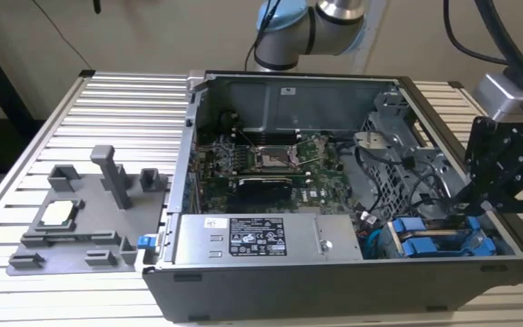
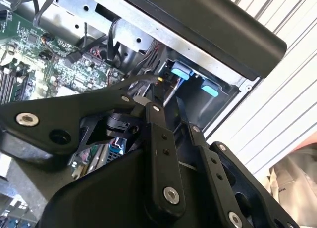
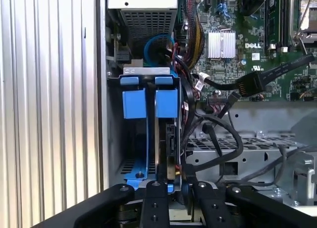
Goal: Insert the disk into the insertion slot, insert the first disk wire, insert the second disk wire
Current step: 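Insert the first disk wire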
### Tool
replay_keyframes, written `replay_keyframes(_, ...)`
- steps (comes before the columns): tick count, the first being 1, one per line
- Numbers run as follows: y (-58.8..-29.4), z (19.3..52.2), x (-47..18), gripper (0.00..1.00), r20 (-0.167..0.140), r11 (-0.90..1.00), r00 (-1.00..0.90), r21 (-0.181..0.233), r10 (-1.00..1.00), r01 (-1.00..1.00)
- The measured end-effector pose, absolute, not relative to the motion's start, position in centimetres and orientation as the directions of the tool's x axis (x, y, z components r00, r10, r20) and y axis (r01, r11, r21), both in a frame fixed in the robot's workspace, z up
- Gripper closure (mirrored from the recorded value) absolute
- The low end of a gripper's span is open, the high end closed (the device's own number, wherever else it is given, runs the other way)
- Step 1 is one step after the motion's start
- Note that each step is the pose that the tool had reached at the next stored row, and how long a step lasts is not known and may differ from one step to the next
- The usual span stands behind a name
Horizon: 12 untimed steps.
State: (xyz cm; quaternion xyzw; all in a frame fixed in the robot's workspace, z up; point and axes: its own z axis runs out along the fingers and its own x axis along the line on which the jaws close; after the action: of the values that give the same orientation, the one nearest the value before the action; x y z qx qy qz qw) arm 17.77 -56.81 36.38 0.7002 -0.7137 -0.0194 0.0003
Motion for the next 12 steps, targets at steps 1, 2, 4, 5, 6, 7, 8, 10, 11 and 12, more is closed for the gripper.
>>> replay_keyframes(1, -56.8, 36.5, 17.8, 0.73, -0.026, 0.019, -0.019, 0.028, -0.999, -0.999)
replay_keyframes(2, -56.8, 36.7, 17.8, 0.73, -0.026, 0.019, -0.019, 0.028, -0.999, -0.999)
replay_keyframes(4, -56.8, 37.0, 17.8, 0.73, -0.026, 0.019, -0.019, 0.029, -0.999, -0.999)
replay_keyframes(5, -56.8, 37.2, 17.8, 0.73, -0.025, 0.019, -0.019, 0.03, -0.999, -0.999)
replay_keyframes(6, -56.8, 37.4, 17.8, 0.73, -0.026, 0.019, -0.019, 0.031, -0.999, -0.999)
replay_keyframes(7, -56.8, 37.6, 17.8, 0.73, -0.025, 0.019, -0.02, 0.032, -0.999, -0.999)
replay_keyframes(8, -56.8, 37.8, 17.8, 0.73, -0.025, 0.019, -0.02, 0.032, -0.999, -0.999)
replay_keyframes(10, -56.8, 38.2, 17.8, 0.73, -0.025, 0.019, -0.02, 0.032, -0.999, -0.999)
replay_keyframes(11, -56.8, 38.5, 17.8, 0.73, -0.025, 0.019, -0.02, 0.032, -0.999, -0.999)
replay_keyframes(12, -56.8, 38.7, 17.8, 0.73, -0.025, 0.019, -0.02, 0.032, -0.999, -0.999)
